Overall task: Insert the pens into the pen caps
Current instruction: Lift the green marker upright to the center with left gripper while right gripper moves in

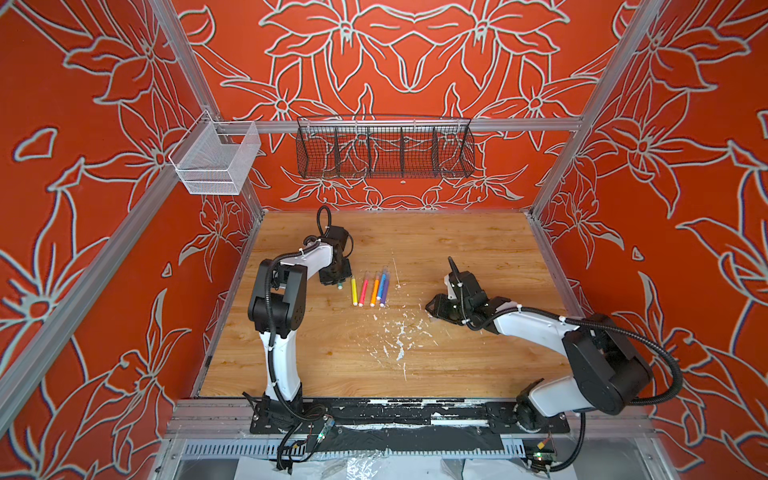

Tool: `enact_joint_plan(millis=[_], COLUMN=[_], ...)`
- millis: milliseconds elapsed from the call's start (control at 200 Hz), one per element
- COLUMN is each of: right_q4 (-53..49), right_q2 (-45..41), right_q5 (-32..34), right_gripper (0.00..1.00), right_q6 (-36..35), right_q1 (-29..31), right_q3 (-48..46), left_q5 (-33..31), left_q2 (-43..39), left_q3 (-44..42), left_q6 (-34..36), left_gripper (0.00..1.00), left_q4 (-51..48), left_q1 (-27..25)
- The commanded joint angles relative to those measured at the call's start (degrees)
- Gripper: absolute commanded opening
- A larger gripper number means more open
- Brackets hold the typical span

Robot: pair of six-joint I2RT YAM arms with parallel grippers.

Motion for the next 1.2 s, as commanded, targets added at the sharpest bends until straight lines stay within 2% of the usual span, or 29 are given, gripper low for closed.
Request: enact_joint_plan(millis=[0, 130, 275, 450, 545, 761, 986, 1196], right_q4=[1.2, 5.0, 11.6, 24.0, 30.7, 35.7, 40.0, 41.6], right_q2=[-3.1, -8.2, -15.7, -26.4, -32.4, -41.4, -38.2, -32.3], right_q5=[0.0, 0.1, 0.8, 0.0, -0.9, -3.9, -8.3, -11.6], right_gripper=[0.45, 0.48, 0.53, 0.60, 0.64, 0.69, 0.67, 0.57], right_q6=[0.2, 0.3, 1.6, 3.0, 3.8, 2.9, 4.4, 5.2], right_q1=[-0.3, -0.3, -0.3, -0.3, -0.3, -0.3, -0.3, -0.2], right_q3=[0.2, -2.9, -8.1, -16.2, -20.6, -23.6, -22.8, -20.8], left_q5=[-2.5, -5.7, -6.2, 0.0, 1.4, -0.3, -3.0, -7.0], left_q2=[-11.3, -23.8, -34.0, -40.5, -41.3, -38.9, -36.8, -35.6], left_q3=[-5.9, -13.1, -20.3, -25.1, -26.0, -24.4, -22.8, -22.2], left_q6=[-0.5, 2.8, 8.3, 15.3, 18.2, 22.1, 23.7, 26.1], left_gripper=[0.00, 0.00, 0.00, 0.00, 0.00, 0.00, 0.00, 0.00], left_q4=[4.3, 11.7, 21.2, 29.3, 31.2, 31.2, 30.9, 30.9], left_q1=[-2.6, -9.6, -19.6, -29.0, -33.5, -41.4, -46.5, -50.0])
